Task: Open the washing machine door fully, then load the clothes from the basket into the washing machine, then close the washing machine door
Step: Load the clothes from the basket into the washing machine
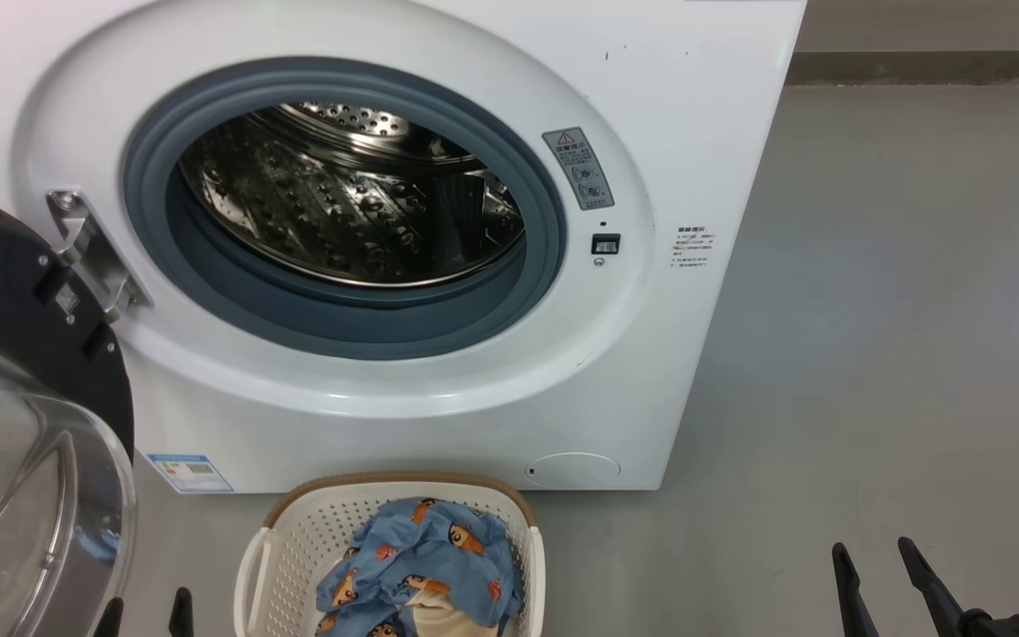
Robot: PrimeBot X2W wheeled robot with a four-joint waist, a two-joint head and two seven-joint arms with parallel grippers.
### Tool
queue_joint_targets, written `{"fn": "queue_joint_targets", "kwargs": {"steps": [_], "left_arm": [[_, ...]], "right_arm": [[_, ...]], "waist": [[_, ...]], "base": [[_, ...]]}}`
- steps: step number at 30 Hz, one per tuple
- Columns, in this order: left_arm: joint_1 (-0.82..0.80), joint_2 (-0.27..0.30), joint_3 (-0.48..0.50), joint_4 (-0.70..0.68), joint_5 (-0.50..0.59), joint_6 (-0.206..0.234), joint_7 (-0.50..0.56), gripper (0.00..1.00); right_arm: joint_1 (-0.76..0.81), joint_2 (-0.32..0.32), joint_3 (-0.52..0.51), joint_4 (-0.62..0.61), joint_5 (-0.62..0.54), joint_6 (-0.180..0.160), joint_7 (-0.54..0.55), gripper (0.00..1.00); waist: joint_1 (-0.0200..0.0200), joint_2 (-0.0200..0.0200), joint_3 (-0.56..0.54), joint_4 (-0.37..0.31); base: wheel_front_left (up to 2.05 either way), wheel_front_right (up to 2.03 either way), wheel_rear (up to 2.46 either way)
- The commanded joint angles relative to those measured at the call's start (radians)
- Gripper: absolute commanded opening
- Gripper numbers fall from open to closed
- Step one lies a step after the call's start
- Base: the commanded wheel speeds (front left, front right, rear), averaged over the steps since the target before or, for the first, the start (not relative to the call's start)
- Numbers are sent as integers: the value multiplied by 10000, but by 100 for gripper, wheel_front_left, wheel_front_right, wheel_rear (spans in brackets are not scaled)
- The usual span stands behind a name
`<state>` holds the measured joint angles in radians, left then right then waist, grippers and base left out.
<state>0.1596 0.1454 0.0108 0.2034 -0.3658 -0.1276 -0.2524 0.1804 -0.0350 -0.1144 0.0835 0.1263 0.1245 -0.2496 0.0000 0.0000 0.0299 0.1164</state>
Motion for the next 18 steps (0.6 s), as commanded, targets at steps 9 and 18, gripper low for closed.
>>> {"fn": "queue_joint_targets", "kwargs": {"steps": [9, 18], "left_arm": [[-20, 323, -358, -512, -267, -30, -93, 100], [-201, 791, -918, -389, -669, -30, 1, 100]], "right_arm": [[-591, -152, 270, -228, 153, 62, -122, 100], [-894, -152, 491, -288, 249, 62, -122, 100]], "waist": [[0, 0, 258, -96], [0, 0, 787, -544]], "base": [[0, 0, 0], [0, 0, 0]]}}
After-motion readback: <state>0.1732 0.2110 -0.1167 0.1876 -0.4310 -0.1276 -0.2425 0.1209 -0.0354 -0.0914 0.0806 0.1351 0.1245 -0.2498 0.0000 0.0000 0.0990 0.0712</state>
